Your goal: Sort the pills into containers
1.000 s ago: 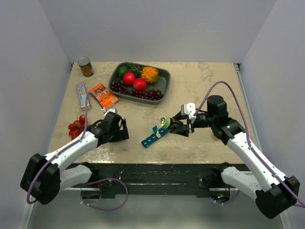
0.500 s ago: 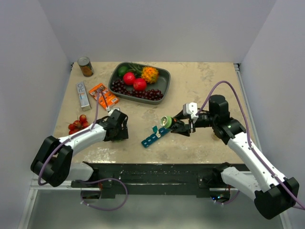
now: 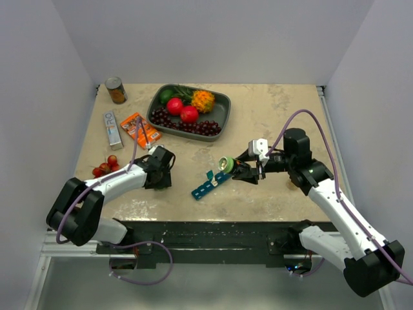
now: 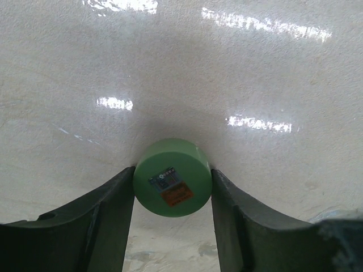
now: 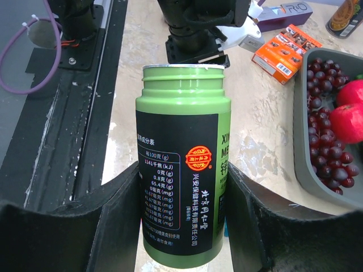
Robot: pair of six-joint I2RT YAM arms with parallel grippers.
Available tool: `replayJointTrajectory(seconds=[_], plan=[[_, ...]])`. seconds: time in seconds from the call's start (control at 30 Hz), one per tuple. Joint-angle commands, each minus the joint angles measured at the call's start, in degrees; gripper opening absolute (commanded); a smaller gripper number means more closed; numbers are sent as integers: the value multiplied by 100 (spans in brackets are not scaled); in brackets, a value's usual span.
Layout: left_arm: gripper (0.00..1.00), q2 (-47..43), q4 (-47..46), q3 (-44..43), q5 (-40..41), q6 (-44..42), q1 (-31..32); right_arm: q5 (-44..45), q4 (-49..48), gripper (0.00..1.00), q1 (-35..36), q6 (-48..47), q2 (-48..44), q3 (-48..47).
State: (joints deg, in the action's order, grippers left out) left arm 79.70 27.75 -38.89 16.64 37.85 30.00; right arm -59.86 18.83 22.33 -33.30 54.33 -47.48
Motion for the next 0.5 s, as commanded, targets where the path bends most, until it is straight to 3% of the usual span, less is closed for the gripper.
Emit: replayJointTrajectory(seconds=[0.0,0.2,0.33,0.47], plan=[[27,11,-24,-92,41,-154,-38,-264,-99,0,-53,-115,-27,-15],[16,-929,-243,-189,-907,-400,-29,-316,6,0,-70,-247,25,-6],[14,-1745,-682,-127,-2494,-366,-20,-299,59,0,-88,-317,78,2],[10,-2405,-1622,171,-3500,99,-11,-299,121,0,-141,-423,122,11]])
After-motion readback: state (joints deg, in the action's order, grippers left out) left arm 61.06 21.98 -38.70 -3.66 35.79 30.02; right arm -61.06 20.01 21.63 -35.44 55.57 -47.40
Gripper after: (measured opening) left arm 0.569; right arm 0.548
